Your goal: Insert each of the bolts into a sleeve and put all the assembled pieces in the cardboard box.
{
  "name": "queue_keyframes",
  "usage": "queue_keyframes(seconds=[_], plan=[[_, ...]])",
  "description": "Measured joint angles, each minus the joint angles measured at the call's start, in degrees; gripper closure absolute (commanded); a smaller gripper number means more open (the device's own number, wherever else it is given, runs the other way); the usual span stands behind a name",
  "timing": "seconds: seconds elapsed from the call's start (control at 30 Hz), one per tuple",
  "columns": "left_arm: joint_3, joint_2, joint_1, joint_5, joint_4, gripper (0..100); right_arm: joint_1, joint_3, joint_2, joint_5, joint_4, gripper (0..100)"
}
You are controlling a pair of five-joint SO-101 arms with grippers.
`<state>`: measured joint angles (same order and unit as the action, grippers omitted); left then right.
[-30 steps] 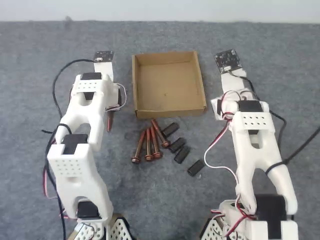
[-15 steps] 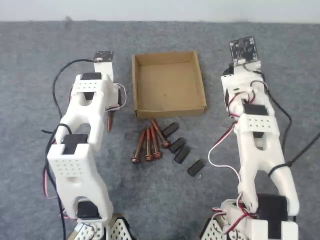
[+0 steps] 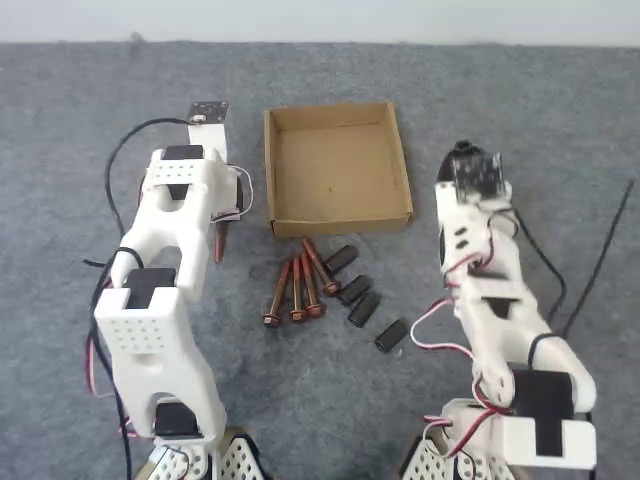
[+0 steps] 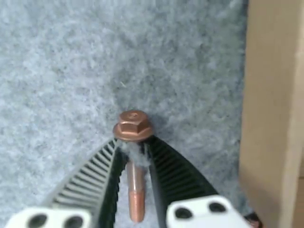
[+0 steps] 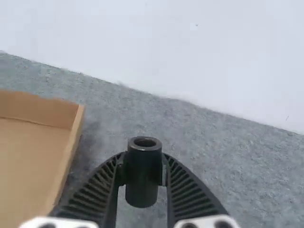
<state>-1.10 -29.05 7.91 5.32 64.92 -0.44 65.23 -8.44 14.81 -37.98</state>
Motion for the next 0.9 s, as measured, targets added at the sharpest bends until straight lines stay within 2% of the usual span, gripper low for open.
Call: queue_keyframes(seconds=[0.2,0.4,0.7,0.9], plan=[[0.00,0.00,0.00,0.00,-0.53,99,-1.41,9.58,-0.09,-9.58,-15.82,99.3],[0.00,0.00,0.00,0.00,-0.97,99,-2.81,16.00,-0.09,-16.88,-21.01,99.3],[0.00,0.00,-0.09,0.09,-0.97,99,-15.65,27.96,-0.09,-17.67,-31.74,99.3],[0.00,0.00,-0.09,0.09,-0.97,99,-17.32,29.45,0.35,-13.45,-32.18,99.3]])
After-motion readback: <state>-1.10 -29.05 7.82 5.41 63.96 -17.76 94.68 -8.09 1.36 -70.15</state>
